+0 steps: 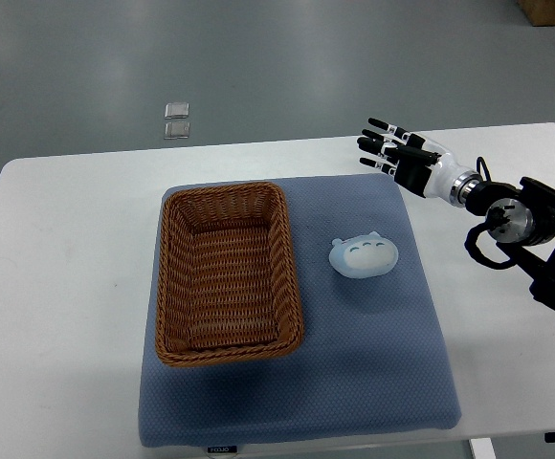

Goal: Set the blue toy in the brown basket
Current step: 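Move the right hand forward over the cushion toward the blue plush toy, then lower the right hand onto the blue plush toy and close fingers around it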

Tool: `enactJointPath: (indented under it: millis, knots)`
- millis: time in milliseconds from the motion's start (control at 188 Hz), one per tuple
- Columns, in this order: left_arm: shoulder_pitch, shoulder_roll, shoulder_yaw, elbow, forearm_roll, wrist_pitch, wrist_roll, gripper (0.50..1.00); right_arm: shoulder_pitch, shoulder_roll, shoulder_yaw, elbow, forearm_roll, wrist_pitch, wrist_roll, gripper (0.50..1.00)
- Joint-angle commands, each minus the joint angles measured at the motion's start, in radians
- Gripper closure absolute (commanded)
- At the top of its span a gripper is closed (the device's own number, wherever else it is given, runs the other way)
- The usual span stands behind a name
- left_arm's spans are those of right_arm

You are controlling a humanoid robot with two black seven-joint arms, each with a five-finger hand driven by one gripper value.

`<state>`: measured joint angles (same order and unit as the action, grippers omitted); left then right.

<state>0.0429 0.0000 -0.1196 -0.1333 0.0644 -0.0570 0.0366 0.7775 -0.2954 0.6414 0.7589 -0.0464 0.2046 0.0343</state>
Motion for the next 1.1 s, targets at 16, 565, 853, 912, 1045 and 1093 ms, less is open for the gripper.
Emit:
enactJointPath:
  millis: [16,565,853,912,1045,1093]
  knots:
    - [0.003,0.0,-0.006,-0.002,0.0,0.002,0.0,0.5,0.0,-0.001,-0.002,-0.001,-0.003,0.001,0.004,0.576]
    - [-0.001,0.0,0.002,0.011,0.0,0.006,-0.001,0.5,0.011,-0.024,-0.011,0.03,-0.409,0.061,0.092,0.579]
    - [-0.001,0.0,0.002,0.008,0.0,0.006,-0.001,0.5,0.054,-0.076,-0.028,0.053,-0.912,0.183,0.136,0.579]
    - [-0.001,0.0,0.003,0.009,0.0,0.006,-0.001,0.5,0.065,-0.09,-0.026,0.057,-0.997,0.207,0.139,0.579]
    - [-0.001,0.0,0.003,0.011,0.0,0.006,-0.001,0.5,0.092,-0.133,-0.031,0.111,-1.104,0.265,0.156,0.579]
    - [-0.001,0.0,0.003,0.011,0.0,0.006,-0.001,0.5,0.098,-0.171,-0.049,0.151,-1.133,0.288,0.157,0.579]
